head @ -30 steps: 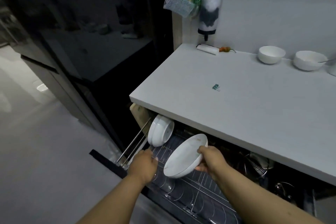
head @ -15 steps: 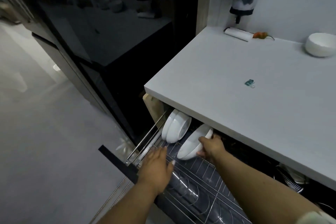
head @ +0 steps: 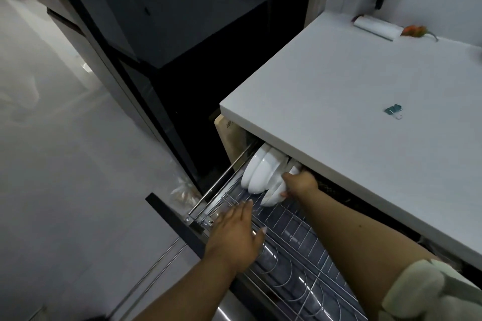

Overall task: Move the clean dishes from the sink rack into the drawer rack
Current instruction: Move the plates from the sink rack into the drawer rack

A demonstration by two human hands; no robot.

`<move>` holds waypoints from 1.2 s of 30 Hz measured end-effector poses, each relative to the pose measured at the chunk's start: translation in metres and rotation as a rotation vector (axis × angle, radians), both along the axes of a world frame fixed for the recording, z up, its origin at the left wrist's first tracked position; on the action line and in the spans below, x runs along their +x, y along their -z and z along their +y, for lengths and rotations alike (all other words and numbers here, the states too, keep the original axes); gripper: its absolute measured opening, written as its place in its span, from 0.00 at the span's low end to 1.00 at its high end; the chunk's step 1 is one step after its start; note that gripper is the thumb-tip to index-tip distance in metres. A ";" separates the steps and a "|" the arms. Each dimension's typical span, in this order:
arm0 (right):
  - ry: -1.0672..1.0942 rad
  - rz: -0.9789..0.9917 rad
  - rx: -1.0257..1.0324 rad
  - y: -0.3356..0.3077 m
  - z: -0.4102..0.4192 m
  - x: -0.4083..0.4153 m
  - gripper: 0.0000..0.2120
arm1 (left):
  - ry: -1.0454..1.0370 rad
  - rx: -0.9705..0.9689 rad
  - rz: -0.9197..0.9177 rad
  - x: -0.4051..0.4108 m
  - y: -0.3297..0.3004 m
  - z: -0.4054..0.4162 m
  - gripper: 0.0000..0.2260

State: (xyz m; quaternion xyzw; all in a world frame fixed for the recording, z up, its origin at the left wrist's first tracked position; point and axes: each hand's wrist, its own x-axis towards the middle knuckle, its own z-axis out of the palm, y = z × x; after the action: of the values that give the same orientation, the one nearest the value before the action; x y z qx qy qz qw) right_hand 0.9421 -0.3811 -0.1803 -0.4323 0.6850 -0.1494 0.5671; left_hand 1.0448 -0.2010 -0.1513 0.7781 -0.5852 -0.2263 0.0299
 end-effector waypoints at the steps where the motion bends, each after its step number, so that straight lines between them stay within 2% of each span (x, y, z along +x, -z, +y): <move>1: -0.018 0.010 0.003 0.000 -0.002 0.004 0.10 | 0.000 -0.001 0.001 0.000 0.000 0.000 0.31; 7: -0.158 0.121 0.016 0.007 -0.018 0.020 0.14 | -0.027 -0.018 0.030 0.001 0.003 0.001 0.31; 12: -0.232 0.151 0.015 0.008 -0.027 0.031 0.12 | -0.041 -0.012 0.040 0.003 0.009 0.000 0.31; 14: -0.259 0.170 0.012 0.011 -0.029 0.036 0.18 | -0.041 -0.012 0.038 0.003 0.011 0.001 0.31; 16: -0.323 0.276 -0.040 0.013 -0.030 0.037 0.24 | -0.040 -0.021 0.037 0.003 0.011 0.001 0.31; 23: -0.370 0.322 -0.056 0.006 -0.021 0.030 0.23 | -0.052 -0.021 0.050 0.002 0.007 0.000 0.30; 28: -0.271 0.242 -0.062 -0.003 0.006 0.014 0.28 | -0.074 -0.006 0.063 -0.001 -0.003 -0.001 0.28; 30: -0.282 0.180 -0.052 -0.011 0.016 0.004 0.25 | -0.081 0.009 0.077 -0.001 -0.008 0.000 0.25; 33: -0.305 0.088 -0.050 -0.028 0.032 -0.017 0.13 | -0.102 0.023 0.118 -0.006 -0.016 0.001 0.20; 36: -0.226 0.002 -0.015 -0.048 0.041 -0.043 0.13 | -0.111 -0.015 0.195 -0.024 -0.033 -0.007 0.18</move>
State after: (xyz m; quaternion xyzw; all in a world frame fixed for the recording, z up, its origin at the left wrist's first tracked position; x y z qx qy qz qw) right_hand 0.8990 -0.3400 -0.1326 -0.5113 0.6313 -0.0893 0.5763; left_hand 1.0211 -0.2076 -0.1181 0.7832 -0.5374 -0.2946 0.1047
